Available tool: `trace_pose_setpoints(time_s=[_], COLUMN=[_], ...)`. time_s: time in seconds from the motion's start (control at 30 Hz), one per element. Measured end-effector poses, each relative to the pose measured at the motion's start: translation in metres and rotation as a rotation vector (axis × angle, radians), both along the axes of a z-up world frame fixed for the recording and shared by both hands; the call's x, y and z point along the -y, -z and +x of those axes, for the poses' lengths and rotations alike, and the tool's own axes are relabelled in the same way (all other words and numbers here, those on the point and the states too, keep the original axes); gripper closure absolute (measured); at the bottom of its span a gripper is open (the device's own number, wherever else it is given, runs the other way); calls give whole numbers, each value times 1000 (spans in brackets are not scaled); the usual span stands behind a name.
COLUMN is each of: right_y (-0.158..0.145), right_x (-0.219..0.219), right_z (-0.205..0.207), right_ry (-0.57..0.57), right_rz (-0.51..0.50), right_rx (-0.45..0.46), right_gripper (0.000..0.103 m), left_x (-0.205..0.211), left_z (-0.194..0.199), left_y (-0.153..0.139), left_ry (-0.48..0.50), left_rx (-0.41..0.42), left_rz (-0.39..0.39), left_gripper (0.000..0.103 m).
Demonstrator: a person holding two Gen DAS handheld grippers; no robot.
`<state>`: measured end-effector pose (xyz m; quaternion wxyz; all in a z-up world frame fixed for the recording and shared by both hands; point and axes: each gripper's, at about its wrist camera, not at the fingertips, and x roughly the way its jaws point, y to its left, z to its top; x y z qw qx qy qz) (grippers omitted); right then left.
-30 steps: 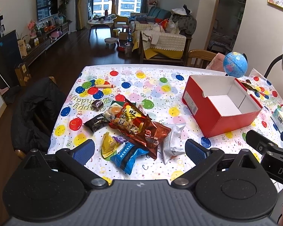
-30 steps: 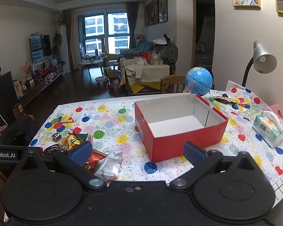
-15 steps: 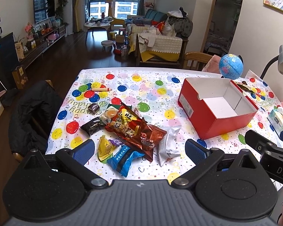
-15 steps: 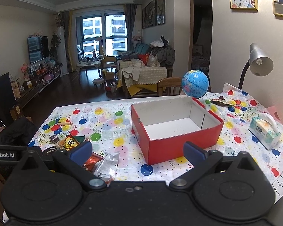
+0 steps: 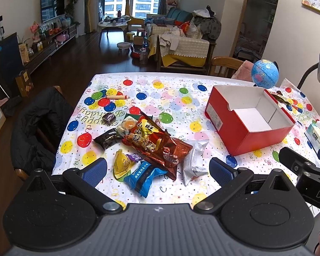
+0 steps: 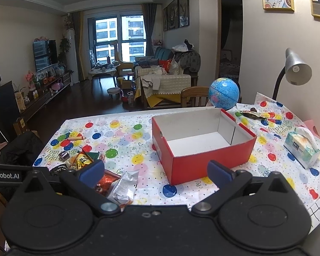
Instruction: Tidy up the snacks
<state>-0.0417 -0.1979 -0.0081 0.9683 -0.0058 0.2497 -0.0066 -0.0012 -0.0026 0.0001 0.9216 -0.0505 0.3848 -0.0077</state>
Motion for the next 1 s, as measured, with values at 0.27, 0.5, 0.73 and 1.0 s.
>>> trace_pose_setpoints(time_s=[0.27,0.5,0.73,1.0], right_y=[20,48,84,119], right_x=[-8,-11,-8,-26], right_z=[25,60,100,137], right_ry=[-33,-82,-153,-251], right_rz=[31,54,70,21], right_rx=[-53,-123,-220,-346], right_gripper=[0,1,7,19], left_x=[-15,-33,-41,-32], left_z=[15,39,60,85], left_y=[18,45,81,123], left_ry=[-54,-137,-145,-115], left_rx=[-54,-146,-190,-263], left_rz=[-13,-13,0,7], left_gripper=[0,0,0,0])
